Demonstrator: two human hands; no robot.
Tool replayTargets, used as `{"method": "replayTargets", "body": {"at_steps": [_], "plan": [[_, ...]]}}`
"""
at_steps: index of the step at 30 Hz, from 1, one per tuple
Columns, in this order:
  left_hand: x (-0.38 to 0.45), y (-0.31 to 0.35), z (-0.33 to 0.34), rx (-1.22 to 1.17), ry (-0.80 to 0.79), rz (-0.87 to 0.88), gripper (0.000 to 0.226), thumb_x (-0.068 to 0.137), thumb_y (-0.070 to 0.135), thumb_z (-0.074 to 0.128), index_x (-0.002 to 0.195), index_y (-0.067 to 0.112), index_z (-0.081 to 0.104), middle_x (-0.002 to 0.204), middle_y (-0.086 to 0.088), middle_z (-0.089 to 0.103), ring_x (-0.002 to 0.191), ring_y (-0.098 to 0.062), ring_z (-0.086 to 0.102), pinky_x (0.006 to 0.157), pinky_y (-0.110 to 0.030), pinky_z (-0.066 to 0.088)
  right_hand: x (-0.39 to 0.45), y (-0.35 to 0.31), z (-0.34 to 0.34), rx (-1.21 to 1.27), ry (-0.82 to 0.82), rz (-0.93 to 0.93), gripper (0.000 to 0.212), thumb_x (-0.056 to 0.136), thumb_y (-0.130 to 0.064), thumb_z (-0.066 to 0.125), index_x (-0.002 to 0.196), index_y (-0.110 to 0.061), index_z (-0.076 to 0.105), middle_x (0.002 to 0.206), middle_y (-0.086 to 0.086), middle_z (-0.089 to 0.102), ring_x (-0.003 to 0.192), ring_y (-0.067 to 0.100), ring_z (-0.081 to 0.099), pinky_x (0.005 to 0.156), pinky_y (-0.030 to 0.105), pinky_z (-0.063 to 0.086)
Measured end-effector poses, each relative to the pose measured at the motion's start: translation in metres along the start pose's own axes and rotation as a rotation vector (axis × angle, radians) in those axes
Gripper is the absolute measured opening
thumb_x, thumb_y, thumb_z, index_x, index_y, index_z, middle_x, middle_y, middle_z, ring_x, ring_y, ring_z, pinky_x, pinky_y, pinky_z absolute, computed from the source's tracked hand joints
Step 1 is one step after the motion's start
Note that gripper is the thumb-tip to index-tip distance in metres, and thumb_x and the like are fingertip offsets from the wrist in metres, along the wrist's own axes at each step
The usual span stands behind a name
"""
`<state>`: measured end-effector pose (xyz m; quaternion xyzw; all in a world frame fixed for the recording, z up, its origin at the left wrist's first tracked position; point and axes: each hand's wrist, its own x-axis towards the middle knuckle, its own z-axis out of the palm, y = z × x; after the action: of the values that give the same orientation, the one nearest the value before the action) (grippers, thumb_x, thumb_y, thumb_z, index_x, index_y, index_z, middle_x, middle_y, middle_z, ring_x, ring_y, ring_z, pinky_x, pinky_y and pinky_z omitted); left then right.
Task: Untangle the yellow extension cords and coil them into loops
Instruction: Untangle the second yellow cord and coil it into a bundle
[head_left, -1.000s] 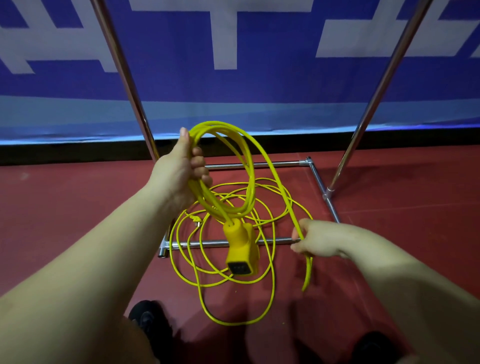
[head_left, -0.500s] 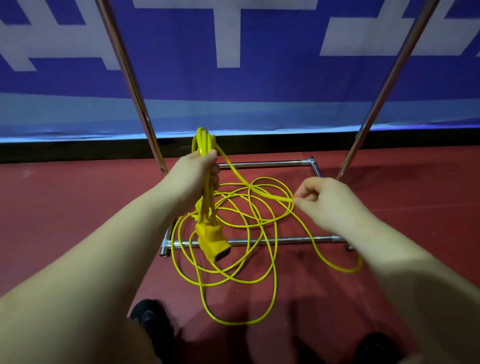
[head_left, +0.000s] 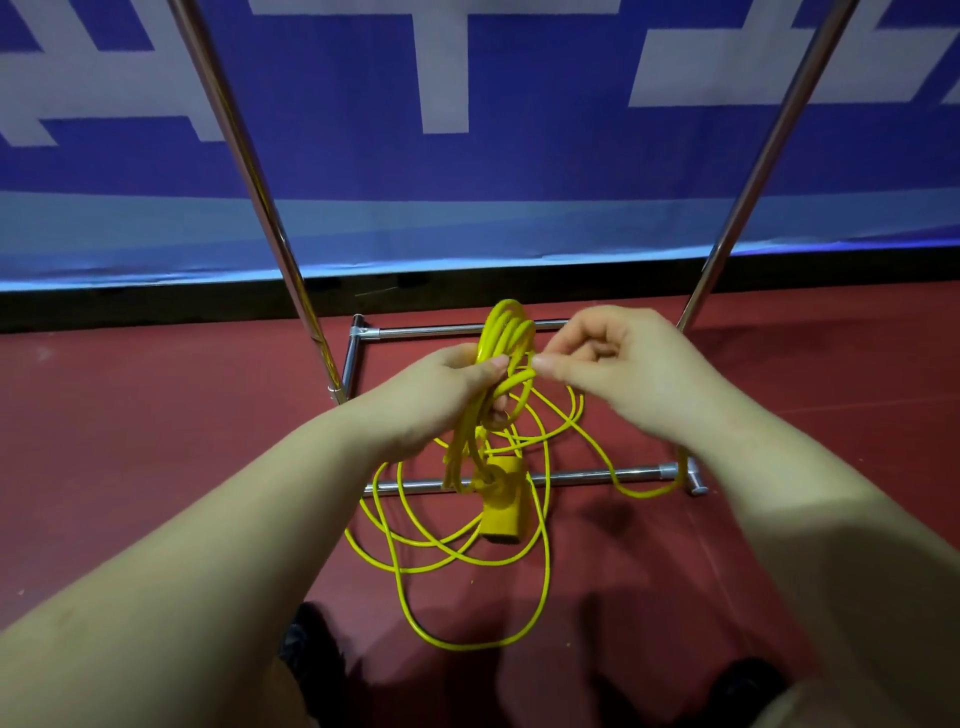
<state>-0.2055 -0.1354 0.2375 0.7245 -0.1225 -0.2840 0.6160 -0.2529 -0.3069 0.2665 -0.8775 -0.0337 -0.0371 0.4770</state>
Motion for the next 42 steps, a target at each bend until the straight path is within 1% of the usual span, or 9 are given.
{"method": "replayTargets", "body": {"at_steps": [6,10,17,20,23,27,32,36,42], "plan": [[0.006,0.005,-0.020,-0.286,0.193,0.013,0.025,0.100,0.023,0.041,0.079,0.014,0.051,0.054,0.004,0.051,0.053,-0.012,0.047,0.059,-0.027,0.042,-0.010,0.016,-0.016,-0.149,-0.250,0.211,0.022,0.090,-0.033,0.055,0.077,-0.017,0.061,0.054,-0.002,0.059,0.051,0.007,0.055,0.057,0.019,0.042],[0.006,0.004,-0.028,-0.273,0.213,-0.022,0.025,0.100,0.023,0.041,0.077,0.015,0.049,0.054,0.004,0.050,0.051,-0.010,0.048,0.058,-0.026,0.041,-0.009,0.015,-0.026,0.269,0.046,0.169,0.009,0.089,-0.015,0.057,0.080,-0.016,0.056,0.061,0.002,0.055,0.048,0.001,0.053,0.051,0.011,0.043],[-0.004,0.006,-0.018,-0.177,-0.009,-0.075,0.026,0.099,0.017,0.040,0.076,0.011,0.050,0.056,0.000,0.052,0.051,-0.013,0.050,0.062,-0.027,0.047,-0.006,0.018,-0.036,0.245,0.276,0.148,0.012,0.087,-0.016,0.062,0.075,-0.020,0.062,0.061,-0.003,0.055,0.048,-0.001,0.047,0.055,0.015,0.041],[-0.010,0.007,-0.013,-0.153,-0.114,-0.133,0.030,0.098,0.015,0.036,0.071,0.008,0.050,0.055,-0.001,0.053,0.050,-0.014,0.052,0.059,-0.027,0.049,-0.005,0.019,-0.041,0.189,0.203,0.127,0.011,0.084,-0.015,0.066,0.074,-0.020,0.063,0.064,-0.003,0.057,0.051,-0.003,0.048,0.059,0.015,0.041],[-0.013,0.006,-0.005,-0.138,-0.099,-0.185,0.029,0.094,0.022,0.043,0.071,0.008,0.054,0.055,-0.001,0.058,0.050,-0.014,0.057,0.072,-0.038,0.047,-0.006,0.017,-0.037,0.100,0.025,0.077,0.011,0.081,-0.013,0.067,0.074,-0.020,0.064,0.067,-0.007,0.059,0.055,-0.006,0.049,0.059,0.007,0.039],[-0.013,0.002,0.000,-0.023,-0.111,-0.194,0.028,0.073,0.038,0.058,0.075,0.011,0.058,0.062,-0.004,0.059,0.059,-0.022,0.055,0.084,-0.051,0.043,-0.007,0.017,-0.030,0.058,-0.031,0.062,0.010,0.078,-0.015,0.071,0.072,-0.022,0.066,0.068,-0.006,0.062,0.063,0.000,0.051,0.064,0.013,0.040],[-0.014,0.003,0.009,-0.082,-0.146,-0.151,0.024,0.091,0.027,0.050,0.081,0.006,0.058,0.060,-0.004,0.061,0.051,-0.016,0.059,0.069,-0.038,0.049,-0.009,0.013,-0.024,0.007,-0.068,0.027,0.007,0.073,-0.020,0.076,0.071,-0.021,0.069,0.073,0.001,0.070,0.069,0.008,0.060,0.072,0.027,0.047],[-0.017,0.010,0.016,-0.186,-0.265,-0.131,0.023,0.085,0.024,0.046,0.081,0.003,0.054,0.056,-0.006,0.058,0.046,-0.016,0.052,0.053,-0.028,0.049,-0.009,0.008,-0.014,-0.055,-0.031,0.035,0.023,0.066,-0.027,0.082,0.072,-0.024,0.059,0.058,-0.005,0.063,0.049,0.003,0.052,0.052,0.024,0.040],[-0.014,0.006,0.019,-0.178,-0.248,-0.097,0.022,0.081,0.027,0.049,0.080,0.006,0.053,0.054,0.000,0.052,0.044,-0.011,0.045,0.050,-0.025,0.045,-0.011,0.012,0.000,-0.067,0.041,0.011,0.036,0.060,-0.032,0.083,0.068,-0.022,0.049,0.058,0.000,0.052,0.052,0.011,0.042,0.052,0.033,0.038]]}}
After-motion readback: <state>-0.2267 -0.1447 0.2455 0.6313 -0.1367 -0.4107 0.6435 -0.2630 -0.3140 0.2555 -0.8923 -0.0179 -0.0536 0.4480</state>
